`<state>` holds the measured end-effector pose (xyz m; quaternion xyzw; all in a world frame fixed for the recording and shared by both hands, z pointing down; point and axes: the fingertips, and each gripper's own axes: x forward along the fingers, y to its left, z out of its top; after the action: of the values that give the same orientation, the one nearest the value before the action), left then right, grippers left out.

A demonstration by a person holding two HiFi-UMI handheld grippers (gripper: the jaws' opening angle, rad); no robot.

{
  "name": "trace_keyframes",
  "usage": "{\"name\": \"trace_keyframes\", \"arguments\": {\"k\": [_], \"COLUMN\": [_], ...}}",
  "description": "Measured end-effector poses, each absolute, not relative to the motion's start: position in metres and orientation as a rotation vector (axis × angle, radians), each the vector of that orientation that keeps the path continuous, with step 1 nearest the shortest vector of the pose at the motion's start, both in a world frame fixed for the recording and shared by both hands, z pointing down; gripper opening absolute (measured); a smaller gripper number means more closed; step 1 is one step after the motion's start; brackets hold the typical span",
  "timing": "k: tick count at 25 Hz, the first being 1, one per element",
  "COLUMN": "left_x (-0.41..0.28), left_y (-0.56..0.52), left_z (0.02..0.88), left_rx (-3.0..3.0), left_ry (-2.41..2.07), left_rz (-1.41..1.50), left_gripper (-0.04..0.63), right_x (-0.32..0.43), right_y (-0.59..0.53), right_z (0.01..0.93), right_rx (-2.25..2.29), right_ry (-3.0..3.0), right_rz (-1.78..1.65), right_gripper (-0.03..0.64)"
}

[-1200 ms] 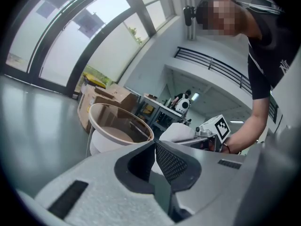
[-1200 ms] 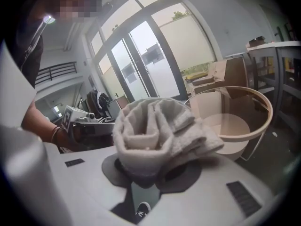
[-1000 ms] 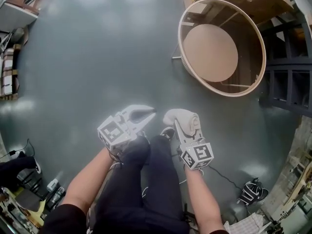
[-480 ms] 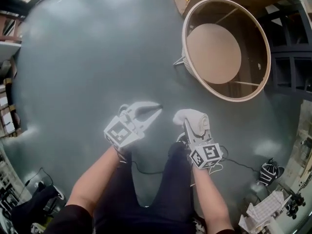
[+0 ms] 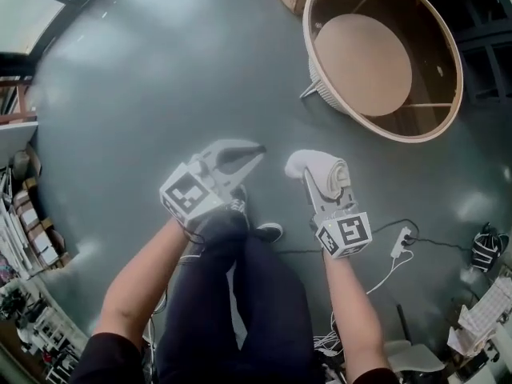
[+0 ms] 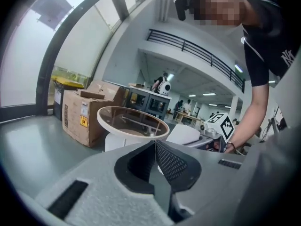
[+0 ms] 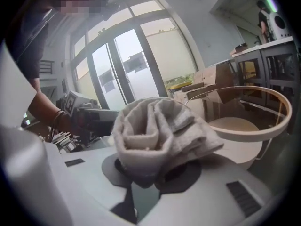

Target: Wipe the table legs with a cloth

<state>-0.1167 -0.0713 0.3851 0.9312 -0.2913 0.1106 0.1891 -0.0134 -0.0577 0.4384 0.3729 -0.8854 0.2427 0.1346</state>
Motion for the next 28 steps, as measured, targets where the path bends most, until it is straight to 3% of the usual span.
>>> {"name": "trace_keyframes", "arguments": {"k": [8, 15, 23, 28], "left_x": [-0.091, -0.069, -0.069, -0.077], "left_y": [-0.110, -0.184, -0.222, -0.218], "left_z": [0.476, 0.579, 0.598, 0.596], "left_rx": [2.724, 2.872, 3.097, 3.098], "left_ry": [-0.710, -0.647, -0.815, -0.875], "left_rz": [0.337, 0.298, 0.273, 0.193], "left_gripper": [0.008, 0.008, 0.008, 0.008], "right_x": [0.020, -0.011, -0.028, -0.042], "right_y": [-0.101, -0.166, -0.222, -0.228], "right_z": [0.539, 0.600, 0.614, 0.606], "right_rx": [1.156, 1.057, 1.236, 1.282], "right_ry": [-2.562, -2.792, -2.739, -2.771], "right_rz": [0.549, 0.350, 0.007, 0.044], "right_gripper": [0.087, 0.087, 0.087, 0.087]}}
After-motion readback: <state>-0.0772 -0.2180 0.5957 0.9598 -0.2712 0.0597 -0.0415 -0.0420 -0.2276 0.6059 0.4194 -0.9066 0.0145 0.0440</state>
